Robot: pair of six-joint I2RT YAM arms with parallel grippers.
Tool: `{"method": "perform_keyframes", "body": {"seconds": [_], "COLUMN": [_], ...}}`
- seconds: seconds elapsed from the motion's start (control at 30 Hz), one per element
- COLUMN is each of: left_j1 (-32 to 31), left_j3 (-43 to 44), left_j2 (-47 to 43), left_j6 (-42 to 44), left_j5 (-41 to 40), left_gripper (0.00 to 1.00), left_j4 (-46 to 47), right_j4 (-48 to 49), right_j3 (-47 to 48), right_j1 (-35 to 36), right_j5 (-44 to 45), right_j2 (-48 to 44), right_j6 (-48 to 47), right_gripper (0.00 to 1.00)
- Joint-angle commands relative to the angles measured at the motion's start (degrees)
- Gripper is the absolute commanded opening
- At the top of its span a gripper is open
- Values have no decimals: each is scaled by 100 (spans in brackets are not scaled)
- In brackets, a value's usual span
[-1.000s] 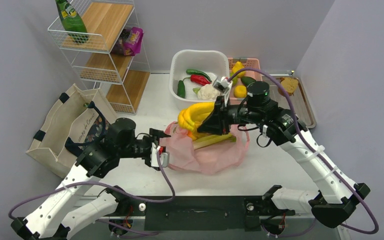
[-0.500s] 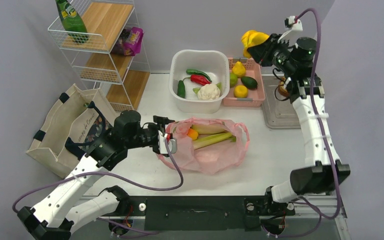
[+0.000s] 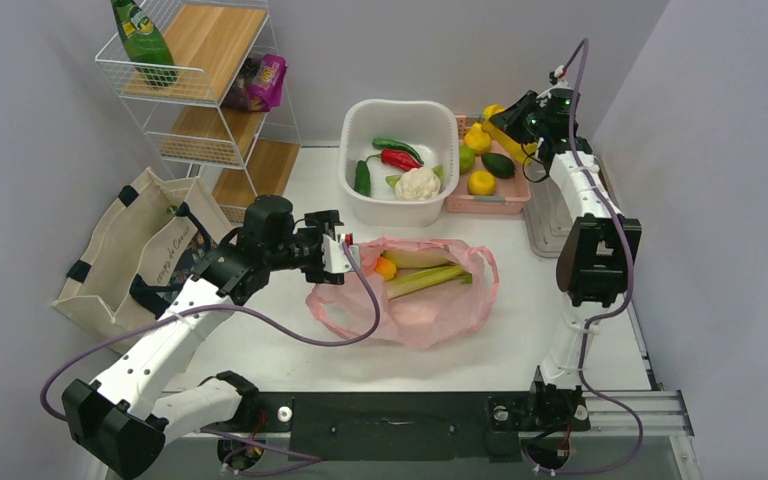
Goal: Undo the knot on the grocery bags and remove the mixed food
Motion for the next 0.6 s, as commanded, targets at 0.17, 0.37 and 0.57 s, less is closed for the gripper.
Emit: {"method": "perform_keyframes", "body": {"seconds": [0.17, 0.37, 0.57], "left_j1": [112, 106, -154], "left_j3": [363, 593, 706], "left_j2": [133, 181, 108], "left_j6": [76, -93, -282], "left_j5": [0, 138, 387], "left_gripper": [72, 72, 70], "left_j4": [-45, -234, -199], "right_j4": [701, 441, 150], "right_j3": [1075, 1354, 619], "right_j1": [137, 291, 336], "right_j5": [181, 29, -163], "right_j2": [989, 1139, 189], "right_j6": [153, 12, -499], "right_gripper": [2, 68, 77]}}
